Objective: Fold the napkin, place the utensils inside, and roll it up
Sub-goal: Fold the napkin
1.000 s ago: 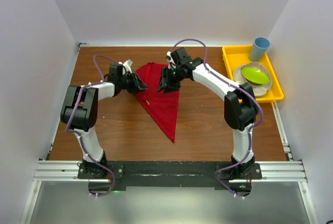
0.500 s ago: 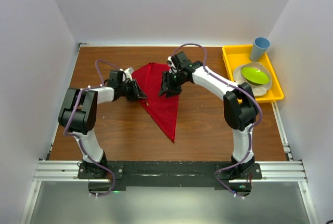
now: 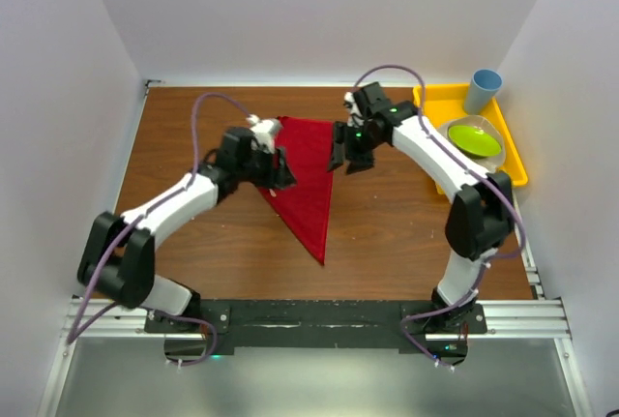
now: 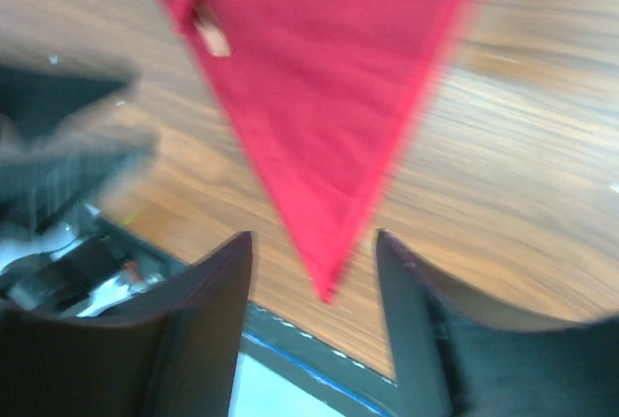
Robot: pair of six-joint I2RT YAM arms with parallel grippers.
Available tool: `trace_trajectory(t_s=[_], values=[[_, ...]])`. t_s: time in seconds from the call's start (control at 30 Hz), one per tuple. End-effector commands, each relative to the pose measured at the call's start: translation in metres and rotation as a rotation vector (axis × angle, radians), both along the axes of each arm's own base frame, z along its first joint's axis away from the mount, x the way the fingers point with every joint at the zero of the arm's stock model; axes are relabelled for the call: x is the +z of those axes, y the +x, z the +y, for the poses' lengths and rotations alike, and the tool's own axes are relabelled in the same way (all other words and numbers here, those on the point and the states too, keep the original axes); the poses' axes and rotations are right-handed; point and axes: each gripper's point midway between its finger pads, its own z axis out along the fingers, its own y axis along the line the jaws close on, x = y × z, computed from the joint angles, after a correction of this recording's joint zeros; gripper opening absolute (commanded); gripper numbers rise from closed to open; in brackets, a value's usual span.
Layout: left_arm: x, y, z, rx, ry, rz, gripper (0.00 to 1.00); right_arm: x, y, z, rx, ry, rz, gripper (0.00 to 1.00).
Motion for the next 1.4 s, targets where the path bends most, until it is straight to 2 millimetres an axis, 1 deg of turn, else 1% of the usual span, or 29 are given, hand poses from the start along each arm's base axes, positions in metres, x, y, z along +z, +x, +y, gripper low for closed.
trace_trajectory(t_s=[0.0,0.03,0.07,0.1,0.13,0.17,0.2,0.23,0.27,0.3,0.33,0.37,0.4,0.43,0.47,0.5,0.53,0.57,0.63,0.7,0.73,0.9,1.0,1.03,1.13,1.27,1.37], values=[[0.003,-0.066,-0.042,-0.218,0.177,-0.186,0.54,0.006,-0.030,-0.076,-0.040,-0.177,0.002,0.63],[0.003,-0.074,-0.048,-0.243,0.188,-0.215,0.53,0.016,-0.036,-0.087,-0.061,-0.183,-0.022,0.63],[-0.006,-0.095,-0.060,-0.306,0.208,-0.232,0.53,0.020,-0.039,-0.096,-0.083,-0.189,-0.031,0.63],[-0.002,-0.098,-0.065,-0.307,0.223,-0.281,0.53,0.017,-0.043,-0.109,-0.116,-0.208,-0.022,0.63],[-0.003,-0.104,-0.069,-0.333,0.241,-0.312,0.53,0.028,-0.049,-0.114,-0.129,-0.196,-0.052,0.63],[-0.007,-0.124,-0.081,-0.399,0.250,-0.338,0.53,0.027,-0.054,-0.118,-0.136,-0.198,-0.045,0.63],[-0.007,-0.123,-0.084,-0.387,0.278,-0.382,0.53,0.029,-0.056,-0.121,-0.143,-0.189,-0.051,0.63],[-0.008,-0.128,-0.088,-0.413,0.294,-0.410,0.53,0.036,-0.060,-0.123,-0.146,-0.175,-0.072,0.64],[-0.016,-0.139,-0.096,-0.461,0.307,-0.414,0.53,0.035,-0.063,-0.124,-0.144,-0.173,-0.068,0.64],[-0.020,-0.141,-0.099,-0.478,0.324,-0.421,0.54,0.036,-0.065,-0.126,-0.148,-0.177,-0.068,0.64],[-0.026,-0.143,-0.101,-0.494,0.348,-0.418,0.54,0.035,-0.070,-0.129,-0.147,-0.183,-0.054,0.64],[-0.034,-0.147,-0.109,-0.522,0.373,-0.406,0.54,0.036,-0.073,-0.131,-0.148,-0.184,-0.057,0.64],[-0.038,-0.149,-0.111,-0.537,0.396,-0.395,0.55,0.036,-0.075,-0.132,-0.145,-0.186,-0.055,0.64],[-0.038,-0.148,-0.115,-0.532,0.407,-0.399,0.56,0.036,-0.077,-0.134,-0.144,-0.189,-0.056,0.64],[-0.047,-0.154,-0.119,-0.552,0.433,-0.391,0.56,0.040,-0.079,-0.136,-0.151,-0.184,-0.069,0.64],[-0.050,-0.155,-0.120,-0.559,0.447,-0.390,0.56,0.041,-0.080,-0.137,-0.153,-0.183,-0.072,0.64],[-0.048,-0.158,-0.125,-0.554,0.449,-0.391,0.56,0.042,-0.081,-0.138,-0.156,-0.181,-0.078,0.64],[-0.055,-0.159,-0.126,-0.560,0.469,-0.379,0.53,0.043,-0.083,-0.139,-0.158,-0.180,-0.080,0.64],[-0.057,-0.163,-0.130,-0.564,0.481,-0.382,0.52,0.042,-0.086,-0.139,-0.156,-0.177,-0.078,0.65],[-0.063,-0.165,-0.128,-0.564,0.511,-0.368,0.51,0.041,-0.087,-0.138,-0.154,-0.169,-0.076,0.65],[-0.062,-0.168,-0.131,-0.564,0.510,-0.365,0.51,0.041,-0.088,-0.138,-0.154,-0.165,-0.073,0.65],[-0.068,-0.176,-0.124,-0.545,0.538,-0.343,0.56,0.038,-0.088,-0.133,-0.150,-0.140,-0.069,0.65],[-0.070,-0.176,-0.117,-0.515,0.580,-0.352,0.57,0.036,-0.088,-0.130,-0.143,-0.124,-0.062,0.65],[-0.068,-0.172,-0.113,-0.491,0.596,-0.366,0.57,0.036,-0.088,-0.129,-0.142,-0.119,-0.062,0.65],[-0.071,-0.170,-0.105,-0.474,0.635,-0.366,0.56,0.032,-0.087,-0.127,-0.136,-0.110,-0.051,0.65],[-0.081,-0.172,-0.103,-0.485,0.654,-0.345,0.54,0.032,-0.084,-0.123,-0.131,-0.096,-0.052,0.65],[-0.085,-0.174,-0.104,-0.500,0.654,-0.336,0.54,0.032,-0.082,-0.122,-0.127,-0.094,-0.052,0.65]])
